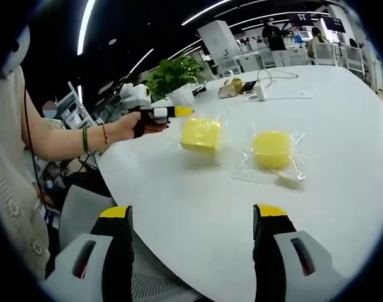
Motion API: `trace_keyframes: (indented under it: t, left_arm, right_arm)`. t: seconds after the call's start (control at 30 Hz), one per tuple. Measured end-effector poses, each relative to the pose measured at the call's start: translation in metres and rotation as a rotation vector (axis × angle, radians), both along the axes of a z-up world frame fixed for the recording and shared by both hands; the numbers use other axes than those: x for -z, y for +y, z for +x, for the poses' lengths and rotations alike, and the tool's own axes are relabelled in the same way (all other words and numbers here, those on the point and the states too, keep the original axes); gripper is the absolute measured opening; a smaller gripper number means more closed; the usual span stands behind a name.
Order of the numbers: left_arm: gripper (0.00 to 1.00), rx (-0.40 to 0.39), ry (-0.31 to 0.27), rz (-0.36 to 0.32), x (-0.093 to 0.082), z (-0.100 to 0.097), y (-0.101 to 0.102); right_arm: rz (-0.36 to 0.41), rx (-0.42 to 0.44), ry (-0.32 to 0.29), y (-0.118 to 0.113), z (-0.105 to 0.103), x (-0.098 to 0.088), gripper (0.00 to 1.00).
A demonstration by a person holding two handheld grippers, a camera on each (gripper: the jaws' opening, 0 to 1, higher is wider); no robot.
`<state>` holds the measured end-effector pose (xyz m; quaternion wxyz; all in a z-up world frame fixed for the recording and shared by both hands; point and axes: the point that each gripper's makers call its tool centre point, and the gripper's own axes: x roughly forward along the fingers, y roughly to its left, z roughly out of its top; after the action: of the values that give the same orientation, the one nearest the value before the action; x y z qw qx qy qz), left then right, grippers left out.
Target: Compare the silicone blocks by pressing each to a similar depth, holding the contact briefly, and releasing to observe deformation and rebound differences across the visible hardness samples.
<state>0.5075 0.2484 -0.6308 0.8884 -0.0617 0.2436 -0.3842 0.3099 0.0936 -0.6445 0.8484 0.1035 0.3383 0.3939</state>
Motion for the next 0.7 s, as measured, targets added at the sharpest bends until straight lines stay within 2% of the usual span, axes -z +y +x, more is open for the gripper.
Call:
trace_keyframes:
  t: [0.13,0.23,0.4,0.53,0.7]
  left_arm:
    - [0.00,0.066,-0.056,0.057,-0.016,-0.013,-0.020]
    - [0.00,0.087,-0.057,0.057,-0.023,-0.021,-0.031]
    - [0.00,0.131,-0.092,0.082,-0.036,-0.035,-0.045]
    - [0.00,0.152,-0.113,0.098,-0.045,-0.042,-0.050]
    - [0.00,0.173,-0.170,0.139,-0.067,-0.051,-0.052]
  right_arm:
    - [-0.016,-0.024,-0.018,0.001,-0.006,-0.002,0.71]
    - [-0.008,-0.024,-0.032,0.000,-0.009,-0.006,0.72]
    - [-0.004,-0.030,-0.061,-0.004,-0.015,-0.014,0.72]
    - [-0.009,-0.042,-0.089,-0.007,-0.020,-0.022,0.72]
    - [-0.026,-0.070,-0.137,-0.007,-0.024,-0.033,0.72]
